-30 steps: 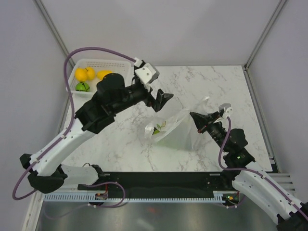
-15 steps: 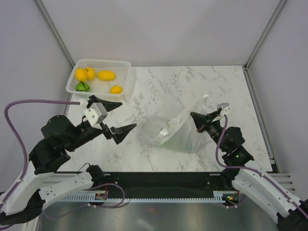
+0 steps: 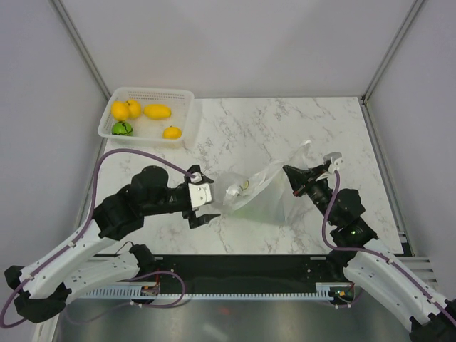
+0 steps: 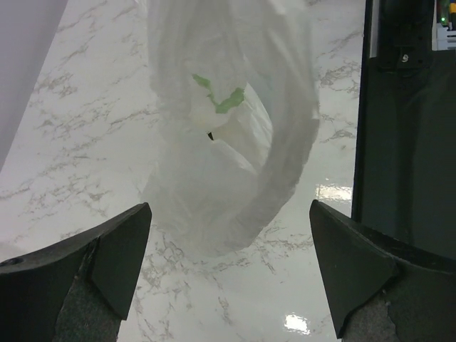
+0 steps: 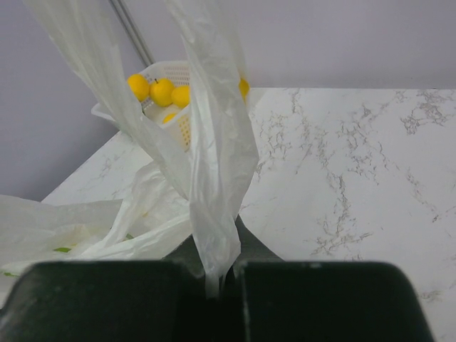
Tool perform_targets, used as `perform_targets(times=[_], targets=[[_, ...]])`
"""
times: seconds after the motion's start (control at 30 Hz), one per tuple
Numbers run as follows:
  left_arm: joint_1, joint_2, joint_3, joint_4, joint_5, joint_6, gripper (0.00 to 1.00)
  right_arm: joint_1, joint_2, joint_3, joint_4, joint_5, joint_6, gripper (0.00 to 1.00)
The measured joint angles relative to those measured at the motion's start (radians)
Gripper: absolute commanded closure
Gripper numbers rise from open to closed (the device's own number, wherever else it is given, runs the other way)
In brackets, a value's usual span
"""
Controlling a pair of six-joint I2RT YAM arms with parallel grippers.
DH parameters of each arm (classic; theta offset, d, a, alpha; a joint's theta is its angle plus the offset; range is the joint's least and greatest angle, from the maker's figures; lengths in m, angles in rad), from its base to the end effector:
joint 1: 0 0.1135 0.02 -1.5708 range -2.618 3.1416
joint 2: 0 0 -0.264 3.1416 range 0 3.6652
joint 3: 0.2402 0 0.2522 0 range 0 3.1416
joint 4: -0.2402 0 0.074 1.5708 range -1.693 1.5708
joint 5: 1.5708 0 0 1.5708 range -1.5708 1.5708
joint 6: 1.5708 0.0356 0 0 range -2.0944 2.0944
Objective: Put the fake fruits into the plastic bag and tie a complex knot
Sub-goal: Adjust the plastic bag at the center of the board.
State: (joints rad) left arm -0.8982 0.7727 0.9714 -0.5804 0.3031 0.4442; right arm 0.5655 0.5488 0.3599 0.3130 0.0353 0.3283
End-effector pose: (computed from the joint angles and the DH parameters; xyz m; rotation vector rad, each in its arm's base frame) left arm 0.0910 -0.1314 0.3647 1.3850 1.4166 -0.5931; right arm 0.1319 0.0822 0.2777 -0.1462 1.4783 0.7033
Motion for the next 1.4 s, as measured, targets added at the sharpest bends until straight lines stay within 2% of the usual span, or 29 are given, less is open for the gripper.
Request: perform_targets(times=[0.17,0.4,0.6,0.7,0.9,1.23,1.37,1.4], targets=[[0.0,0.019,0.0,-0.001,0.053,0.077,0.0,0.0,-0.008,0.0,-0.002,-0.002,0.0,1.0],[0.003,0.117,0.015,0.012,0.043,0.149,0.0,0.0,-0.017,0.001,-0.008,-0.016,0.0,1.0],[0.072,0.148,0.071,0.038,0.074,0.172,0.0,0.0,-0.024,0.001,-0.015,-0.021,0.0,1.0],[0.121,0.15,0.077,0.067,0.153,0.186,0.0,0.0,-0.026,0.001,-0.015,-0.036,0.0,1.0],[0.232,0.224,0.091,0.093,0.417,0.225,0.0,0.0,-0.026,0.002,-0.015,-0.068,0.0,1.0],[0.282,0.356,0.154,0.097,0.677,0.32,0.0,0.0,-0.026,0.002,-0.014,-0.113,0.0,1.0],[0.285,0.397,0.182,0.079,0.779,0.361,0.11,0.0,-0.029,0.002,-0.014,-0.121,0.0,1.0],[0.285,0.404,0.182,0.073,0.797,0.368,0.21,0.0,-0.031,0.002,-0.014,-0.122,0.0,1.0]])
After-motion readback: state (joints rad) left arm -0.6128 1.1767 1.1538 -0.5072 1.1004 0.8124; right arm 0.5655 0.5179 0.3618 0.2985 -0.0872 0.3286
